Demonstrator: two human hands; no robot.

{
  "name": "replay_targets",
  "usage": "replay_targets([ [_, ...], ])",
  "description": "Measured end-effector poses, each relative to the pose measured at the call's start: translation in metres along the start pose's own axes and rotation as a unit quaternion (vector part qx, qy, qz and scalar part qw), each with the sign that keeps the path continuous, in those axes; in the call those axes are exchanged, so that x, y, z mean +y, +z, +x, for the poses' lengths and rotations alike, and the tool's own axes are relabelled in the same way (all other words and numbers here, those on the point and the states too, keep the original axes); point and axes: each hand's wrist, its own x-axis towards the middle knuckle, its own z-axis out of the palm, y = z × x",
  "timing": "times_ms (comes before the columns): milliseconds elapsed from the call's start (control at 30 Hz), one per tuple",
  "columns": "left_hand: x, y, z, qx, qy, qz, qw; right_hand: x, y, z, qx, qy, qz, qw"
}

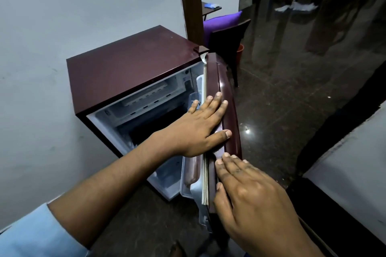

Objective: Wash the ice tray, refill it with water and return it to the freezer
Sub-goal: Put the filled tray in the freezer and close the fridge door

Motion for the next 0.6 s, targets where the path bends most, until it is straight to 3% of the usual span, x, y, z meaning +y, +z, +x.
replay_targets([
  [600,-0.093,-0.002,-0.06,-0.017,-0.14,-0.02,0.99,-0.079,0.057,0.065,-0.027,-0.169,-0.052,0.984],
])
